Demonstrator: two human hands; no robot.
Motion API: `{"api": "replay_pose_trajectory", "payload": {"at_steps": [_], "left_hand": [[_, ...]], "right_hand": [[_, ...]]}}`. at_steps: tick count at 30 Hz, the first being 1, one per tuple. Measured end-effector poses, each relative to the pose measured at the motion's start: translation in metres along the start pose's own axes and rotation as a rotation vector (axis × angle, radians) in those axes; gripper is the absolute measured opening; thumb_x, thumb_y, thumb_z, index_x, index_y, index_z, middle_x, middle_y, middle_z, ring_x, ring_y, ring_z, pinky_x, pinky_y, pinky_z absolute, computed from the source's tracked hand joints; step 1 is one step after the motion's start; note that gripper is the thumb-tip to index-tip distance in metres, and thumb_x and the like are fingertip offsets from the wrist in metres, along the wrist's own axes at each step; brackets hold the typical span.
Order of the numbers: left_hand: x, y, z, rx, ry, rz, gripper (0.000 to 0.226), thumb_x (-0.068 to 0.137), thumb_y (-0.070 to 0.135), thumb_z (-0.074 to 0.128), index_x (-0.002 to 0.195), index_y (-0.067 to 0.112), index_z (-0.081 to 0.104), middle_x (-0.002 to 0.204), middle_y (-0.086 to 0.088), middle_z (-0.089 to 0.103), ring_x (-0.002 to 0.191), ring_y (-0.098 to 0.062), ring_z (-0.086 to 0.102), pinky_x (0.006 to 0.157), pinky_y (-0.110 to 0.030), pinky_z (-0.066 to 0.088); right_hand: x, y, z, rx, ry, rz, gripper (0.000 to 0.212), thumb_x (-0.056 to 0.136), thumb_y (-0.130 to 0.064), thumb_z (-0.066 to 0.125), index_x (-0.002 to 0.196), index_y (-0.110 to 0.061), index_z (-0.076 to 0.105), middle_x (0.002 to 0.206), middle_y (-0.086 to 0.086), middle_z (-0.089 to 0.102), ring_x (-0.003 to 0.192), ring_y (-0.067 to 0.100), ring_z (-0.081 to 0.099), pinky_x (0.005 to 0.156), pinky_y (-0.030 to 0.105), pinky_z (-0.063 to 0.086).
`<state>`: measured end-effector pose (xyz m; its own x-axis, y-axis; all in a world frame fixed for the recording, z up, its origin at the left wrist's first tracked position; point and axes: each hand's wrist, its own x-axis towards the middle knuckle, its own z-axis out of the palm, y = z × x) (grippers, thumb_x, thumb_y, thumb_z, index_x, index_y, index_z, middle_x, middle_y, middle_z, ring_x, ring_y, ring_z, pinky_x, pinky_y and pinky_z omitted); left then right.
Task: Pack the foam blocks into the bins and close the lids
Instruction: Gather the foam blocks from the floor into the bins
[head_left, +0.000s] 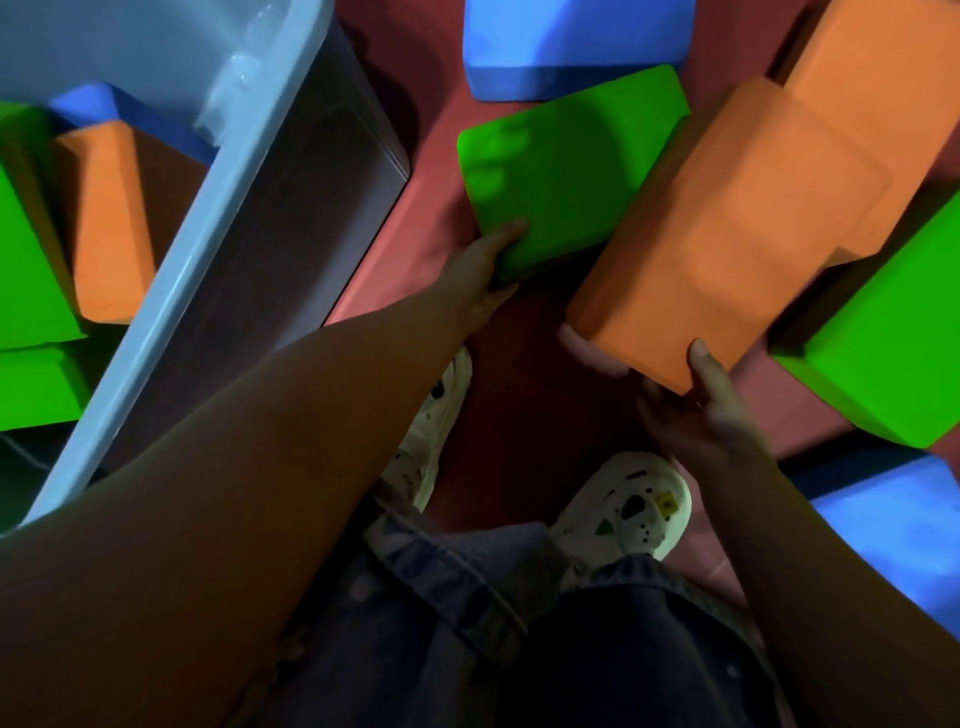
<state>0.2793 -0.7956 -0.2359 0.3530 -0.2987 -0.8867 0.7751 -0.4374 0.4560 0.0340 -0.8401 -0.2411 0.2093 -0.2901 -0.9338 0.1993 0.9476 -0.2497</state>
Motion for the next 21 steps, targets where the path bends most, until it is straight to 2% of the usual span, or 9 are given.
{"api": "replay_pose_trajectory", "payload": {"at_steps": [2, 3, 5, 6, 9, 12, 15, 18, 21], "left_hand": [[-0.011, 0.003, 0.005, -0.020, 0.044, 0.049, 0.041, 0.085, 0.028, 0.067, 0.123, 0.017, 0.056, 0.103, 0.002, 0.065, 0.087, -0.010, 0.061, 0.066, -0.025, 0.047], [-0.015, 0.005, 0.008, -0.020, 0.083, 0.086, 0.044, 0.081, 0.030, 0.070, 0.120, 0.015, 0.057, 0.105, 0.000, 0.067, 0.088, -0.013, 0.063, 0.065, -0.025, 0.047], [-0.026, 0.010, 0.014, 0.022, 0.170, 0.183, 0.064, 0.066, 0.037, 0.079, 0.119, 0.011, 0.057, 0.109, -0.006, 0.068, 0.091, -0.019, 0.066, 0.065, -0.028, 0.051], [-0.033, 0.013, 0.016, 0.041, 0.194, 0.226, 0.072, 0.058, 0.040, 0.082, 0.119, 0.009, 0.056, 0.107, -0.007, 0.068, 0.091, -0.020, 0.067, 0.068, -0.031, 0.054], [-0.056, 0.016, 0.015, 0.154, 0.283, 0.313, 0.068, 0.064, 0.032, 0.084, 0.117, 0.008, 0.050, 0.104, -0.007, 0.063, 0.093, -0.022, 0.064, 0.081, -0.037, 0.055], [-0.093, 0.015, 0.000, 0.338, 0.383, 0.369, 0.071, 0.046, 0.045, 0.080, 0.103, 0.015, 0.049, 0.101, -0.009, 0.064, 0.093, -0.028, 0.063, 0.082, -0.042, 0.054], [-0.138, 0.013, -0.019, 0.476, 0.434, 0.448, 0.072, 0.043, 0.049, 0.070, 0.104, 0.014, 0.049, 0.106, -0.011, 0.063, 0.102, -0.033, 0.059, 0.089, -0.044, 0.050], [-0.192, 0.013, -0.045, 0.643, 0.438, 0.581, 0.053, 0.060, 0.040, 0.078, 0.095, 0.017, 0.045, 0.107, -0.011, 0.061, 0.102, -0.030, 0.055, 0.092, -0.040, 0.045], [-0.242, 0.021, -0.074, 0.675, 0.400, 0.697, 0.053, 0.062, 0.038, 0.081, 0.089, 0.019, 0.040, 0.104, -0.009, 0.057, 0.100, -0.028, 0.048, 0.085, -0.034, 0.038]], "right_hand": [[-0.009, 0.001, 0.007, 0.049, 0.029, -0.002, 0.059, 0.080, -0.033, 0.067, 0.134, -0.021, 0.048, 0.129, 0.002, 0.056, 0.110, 0.021, 0.060, 0.084, 0.031, 0.047], [-0.014, 0.001, 0.012, 0.116, 0.032, -0.002, 0.067, 0.073, -0.031, 0.074, 0.133, -0.018, 0.048, 0.129, 0.005, 0.055, 0.110, 0.023, 0.060, 0.081, 0.032, 0.050], [-0.027, -0.001, 0.020, 0.209, 0.028, 0.007, 0.086, 0.052, -0.030, 0.086, 0.128, -0.013, 0.051, 0.125, 0.009, 0.055, 0.110, 0.023, 0.060, 0.072, 0.029, 0.056], [-0.035, -0.003, 0.024, 0.203, 0.025, 0.009, 0.086, 0.047, -0.031, 0.087, 0.124, -0.013, 0.053, 0.121, 0.008, 0.056, 0.109, 0.022, 0.061, 0.068, 0.028, 0.056], [-0.065, -0.007, 0.029, 0.076, 0.032, 0.006, 0.057, 0.054, -0.040, 0.080, 0.101, -0.019, 0.056, 0.099, 0.000, 0.057, 0.093, 0.013, 0.059, 0.059, 0.024, 0.054], [-0.101, -0.003, 0.028, -0.023, 0.107, 0.024, 0.032, 0.075, -0.043, 0.070, 0.086, -0.019, 0.052, 0.088, 0.001, 0.051, 0.082, 0.014, 0.052, 0.066, 0.027, 0.046], [-0.147, 0.008, 0.025, -0.134, 0.153, 0.039, 0.028, 0.083, -0.041, 0.064, 0.081, -0.017, 0.049, 0.082, 0.001, 0.048, 0.075, 0.014, 0.049, 0.067, 0.025, 0.041], [-0.193, 0.019, 0.020, -0.247, 0.161, -0.001, 0.029, 0.081, -0.041, 0.066, 0.076, -0.018, 0.050, 0.073, 0.000, 0.048, 0.068, 0.014, 0.048, 0.061, 0.024, 0.038], [-0.245, 0.023, 0.032, -0.309, 0.180, -0.062, 0.030, 0.080, -0.043, 0.067, 0.072, -0.021, 0.049, 0.066, -0.002, 0.049, 0.061, 0.012, 0.047, 0.055, 0.020, 0.034]]}}
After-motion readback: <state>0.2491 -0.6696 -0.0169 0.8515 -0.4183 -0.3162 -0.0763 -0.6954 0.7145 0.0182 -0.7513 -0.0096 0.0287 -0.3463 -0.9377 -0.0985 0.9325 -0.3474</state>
